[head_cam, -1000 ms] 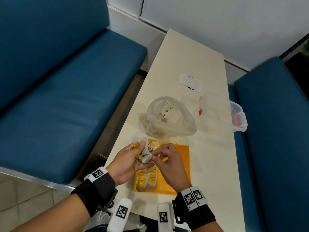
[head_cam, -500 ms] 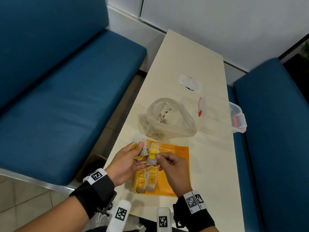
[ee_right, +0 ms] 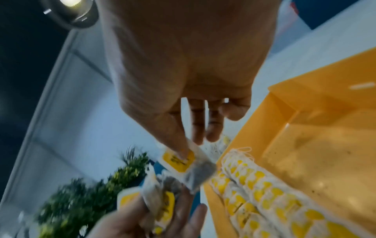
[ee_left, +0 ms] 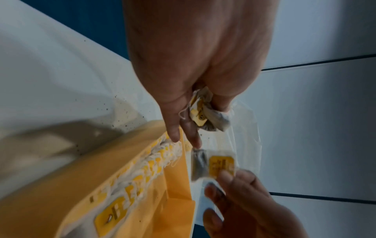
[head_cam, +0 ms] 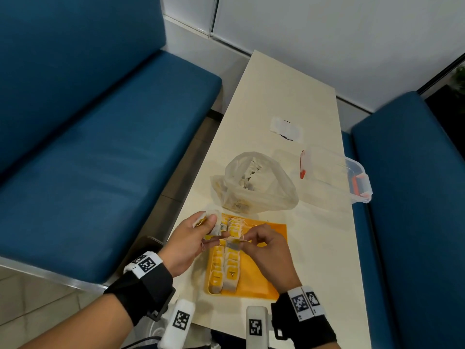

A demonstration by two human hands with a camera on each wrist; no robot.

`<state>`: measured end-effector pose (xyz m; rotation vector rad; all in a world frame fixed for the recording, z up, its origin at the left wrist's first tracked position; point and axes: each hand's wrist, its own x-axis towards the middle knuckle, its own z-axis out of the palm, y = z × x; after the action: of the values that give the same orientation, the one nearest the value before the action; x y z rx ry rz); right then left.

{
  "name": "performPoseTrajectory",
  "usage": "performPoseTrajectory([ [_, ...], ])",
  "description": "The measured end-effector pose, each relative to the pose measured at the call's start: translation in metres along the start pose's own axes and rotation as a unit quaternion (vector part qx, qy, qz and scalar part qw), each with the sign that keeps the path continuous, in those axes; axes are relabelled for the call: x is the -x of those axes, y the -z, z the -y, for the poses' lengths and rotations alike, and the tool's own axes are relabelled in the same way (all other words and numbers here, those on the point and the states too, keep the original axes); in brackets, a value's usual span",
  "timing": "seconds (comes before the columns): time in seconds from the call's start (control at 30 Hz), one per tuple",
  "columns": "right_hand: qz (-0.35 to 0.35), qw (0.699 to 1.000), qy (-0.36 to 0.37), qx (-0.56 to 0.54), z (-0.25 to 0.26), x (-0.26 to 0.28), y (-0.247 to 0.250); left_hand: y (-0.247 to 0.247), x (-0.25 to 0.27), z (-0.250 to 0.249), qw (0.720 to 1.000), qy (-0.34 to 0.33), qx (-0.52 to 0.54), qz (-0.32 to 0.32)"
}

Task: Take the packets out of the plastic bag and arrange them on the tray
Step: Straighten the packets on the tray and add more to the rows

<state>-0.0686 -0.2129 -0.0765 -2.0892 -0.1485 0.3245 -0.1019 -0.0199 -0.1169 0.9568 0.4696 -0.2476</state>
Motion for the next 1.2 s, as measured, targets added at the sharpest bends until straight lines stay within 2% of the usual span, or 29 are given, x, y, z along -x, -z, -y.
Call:
performPoseTrajectory([
  [0.3, 0.097, 0.98, -0.165, -0.047, -0.027, 0.01, 0.001, 0.015, 0.003, -0.003, 1.0, 0.001, -0.001, 0.001],
  [0.7, 0.174, 0.949, -0.239, 0.113, -0.033, 0.013, -0.018, -0.001, 0.01, 0.011, 0.997, 0.022, -0.056, 0.039],
  [0.93, 0.184, 0.933, -0.237, 0.199, -0.042, 0.011, -0.032, -0.001, 0.011, 0.018, 0.996, 0.024, -0.076, 0.047],
  [1.1, 0.186, 0.926, -0.243, 0.221, -0.039, 0.013, -0.032, 0.001, 0.011, 0.02, 0.997, 0.024, -0.067, 0.04],
  [1.2, 0.206, 0.923, -0.209, 0.248, -0.04, 0.013, -0.032, 0.002, 0.013, 0.02, 0.997, 0.022, -0.063, 0.038],
])
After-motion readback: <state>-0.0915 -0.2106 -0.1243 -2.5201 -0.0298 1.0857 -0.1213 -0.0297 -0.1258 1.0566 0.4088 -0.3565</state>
